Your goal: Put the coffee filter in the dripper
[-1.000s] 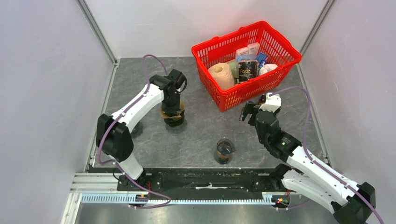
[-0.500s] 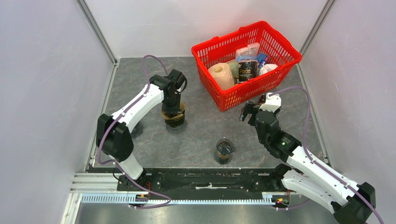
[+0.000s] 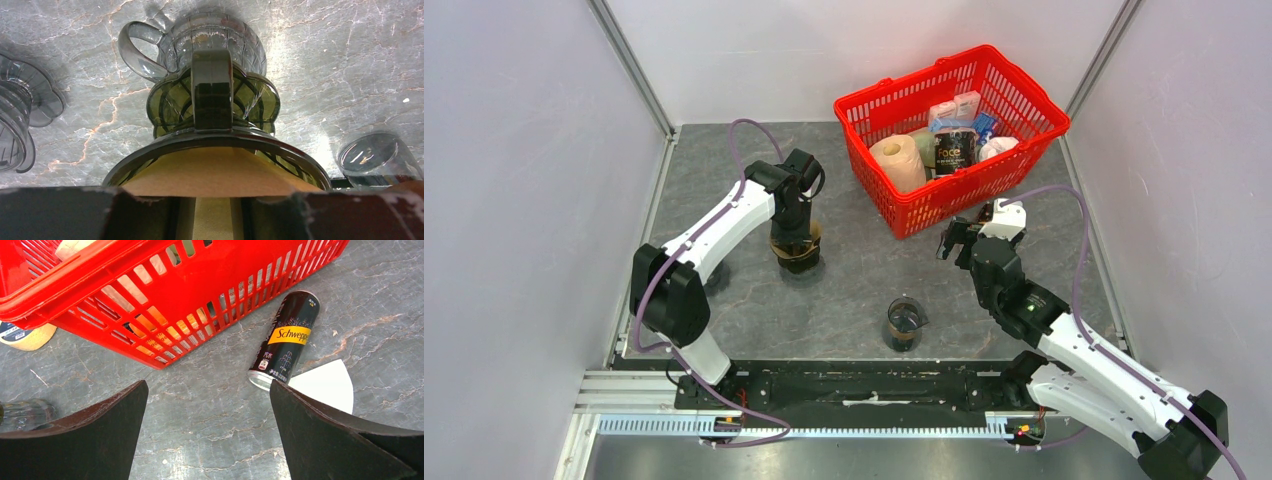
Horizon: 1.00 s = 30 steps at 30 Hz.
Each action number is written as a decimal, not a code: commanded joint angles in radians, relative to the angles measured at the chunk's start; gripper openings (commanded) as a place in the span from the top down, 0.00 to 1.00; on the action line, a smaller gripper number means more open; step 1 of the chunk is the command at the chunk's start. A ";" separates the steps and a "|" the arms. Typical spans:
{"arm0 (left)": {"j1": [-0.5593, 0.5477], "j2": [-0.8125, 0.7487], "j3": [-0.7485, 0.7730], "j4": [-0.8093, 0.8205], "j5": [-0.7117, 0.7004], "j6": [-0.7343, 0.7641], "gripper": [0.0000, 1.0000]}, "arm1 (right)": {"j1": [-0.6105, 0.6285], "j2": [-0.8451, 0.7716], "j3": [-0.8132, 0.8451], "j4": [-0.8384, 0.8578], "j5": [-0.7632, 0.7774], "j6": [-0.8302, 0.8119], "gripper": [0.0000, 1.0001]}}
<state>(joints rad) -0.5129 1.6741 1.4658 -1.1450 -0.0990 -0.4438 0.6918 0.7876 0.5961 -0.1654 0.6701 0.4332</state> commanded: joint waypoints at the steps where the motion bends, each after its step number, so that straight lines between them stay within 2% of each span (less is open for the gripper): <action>1: -0.004 -0.012 -0.005 0.014 0.013 0.033 0.64 | 0.002 -0.002 0.001 0.040 0.007 -0.006 0.01; 30: -0.004 -0.019 -0.022 0.016 0.010 0.030 0.57 | 0.002 0.004 0.002 0.041 0.004 -0.006 0.01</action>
<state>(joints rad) -0.5129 1.6737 1.4586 -1.1305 -0.0967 -0.4438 0.6918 0.7887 0.5961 -0.1654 0.6693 0.4328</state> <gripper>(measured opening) 0.413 0.993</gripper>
